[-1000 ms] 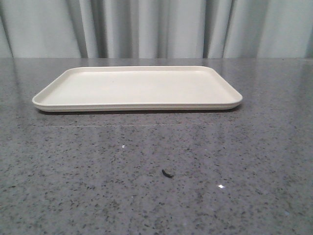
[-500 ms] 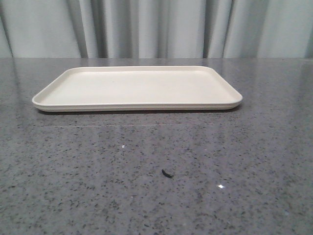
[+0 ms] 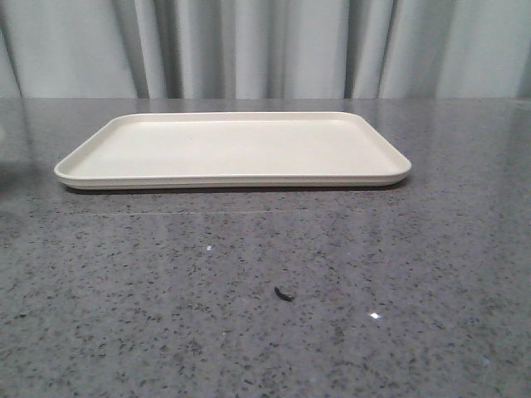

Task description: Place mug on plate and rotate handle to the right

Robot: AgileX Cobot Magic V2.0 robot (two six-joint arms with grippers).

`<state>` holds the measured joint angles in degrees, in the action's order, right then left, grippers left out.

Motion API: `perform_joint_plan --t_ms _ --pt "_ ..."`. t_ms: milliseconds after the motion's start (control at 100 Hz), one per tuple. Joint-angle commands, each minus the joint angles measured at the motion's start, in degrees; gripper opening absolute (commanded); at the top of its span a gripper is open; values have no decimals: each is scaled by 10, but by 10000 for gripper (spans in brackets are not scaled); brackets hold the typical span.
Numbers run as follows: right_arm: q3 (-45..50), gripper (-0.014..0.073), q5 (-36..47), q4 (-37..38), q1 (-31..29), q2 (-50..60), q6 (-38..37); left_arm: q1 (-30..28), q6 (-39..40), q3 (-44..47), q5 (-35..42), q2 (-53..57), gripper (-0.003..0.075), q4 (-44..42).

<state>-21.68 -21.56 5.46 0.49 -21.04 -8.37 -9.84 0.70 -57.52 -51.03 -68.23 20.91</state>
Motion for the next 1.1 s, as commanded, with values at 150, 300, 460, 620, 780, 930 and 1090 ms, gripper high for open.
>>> perform_joint_plan --t_ms 150,300,460,620,780,930,1090 --pt "-19 -62 50 -13 -4 -9 1 10 65 -72 31 11 -19 81" --pt "-19 -62 57 -26 -4 -9 1 67 122 -92 68 3 -19 77" --pt "-19 -62 57 -26 -4 -9 1 157 220 -119 91 -36 -19 11" --pt "-19 -62 57 -26 -4 -9 1 261 354 -153 103 -88 -19 -109" --pt "-19 -62 57 -26 -4 -9 1 339 413 -197 105 -136 -19 -165" --pt "-19 -62 54 -26 -4 -9 1 375 451 -232 113 -182 -19 -183" --pt "-19 -62 52 -26 -4 -9 1 385 477 -237 151 -212 -19 -184"
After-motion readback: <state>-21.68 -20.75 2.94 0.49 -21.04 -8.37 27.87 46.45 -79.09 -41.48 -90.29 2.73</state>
